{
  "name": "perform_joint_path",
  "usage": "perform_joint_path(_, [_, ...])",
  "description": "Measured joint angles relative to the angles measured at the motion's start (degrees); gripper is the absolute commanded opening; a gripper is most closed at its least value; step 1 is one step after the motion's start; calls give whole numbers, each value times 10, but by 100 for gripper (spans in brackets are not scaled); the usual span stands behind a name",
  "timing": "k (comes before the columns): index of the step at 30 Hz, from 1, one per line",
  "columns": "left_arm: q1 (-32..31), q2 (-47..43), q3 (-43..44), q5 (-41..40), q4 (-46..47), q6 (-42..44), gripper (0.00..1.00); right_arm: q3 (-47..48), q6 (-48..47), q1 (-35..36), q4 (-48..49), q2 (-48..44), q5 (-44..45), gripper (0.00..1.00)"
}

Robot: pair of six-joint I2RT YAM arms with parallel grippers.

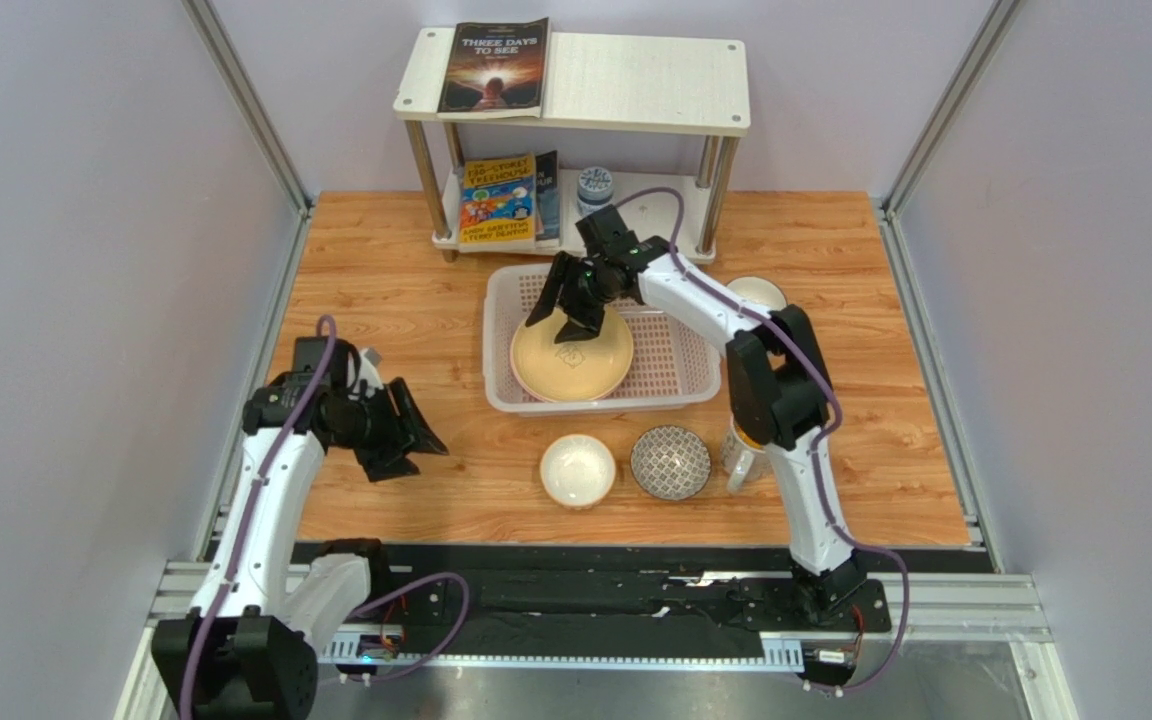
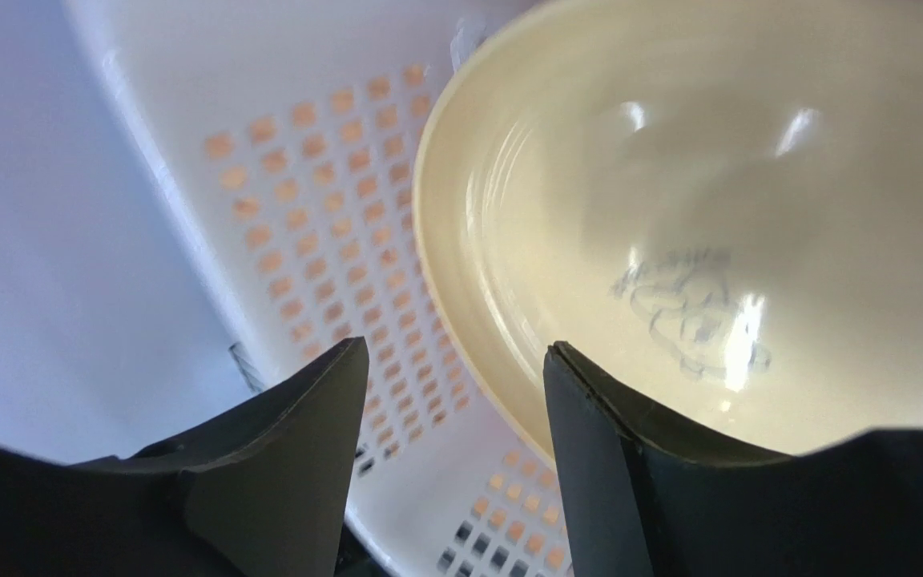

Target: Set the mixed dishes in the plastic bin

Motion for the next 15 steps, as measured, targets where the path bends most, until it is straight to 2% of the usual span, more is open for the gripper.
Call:
perform_joint_path(2, [-47,0,-13,5,18,-16,62,-42,5,2,11,-50,-6,61])
perform_joint_path(5, [-159,18,-33,7,64,-61,62,-90,13,6,27,-143,-20,61])
perform_joint_path(7, [-205,42,-42,7,98,-88,62,-111,13,10,33,-203,-26,61])
perform_joint_path(11, [-249,96,-57,2,152,-129,62,-184,8,13,36,-347,-24,62])
perform_joint_path(15, [-272,129,-59,-8,205,-159,62,-324,6,23,40,-500,4,61])
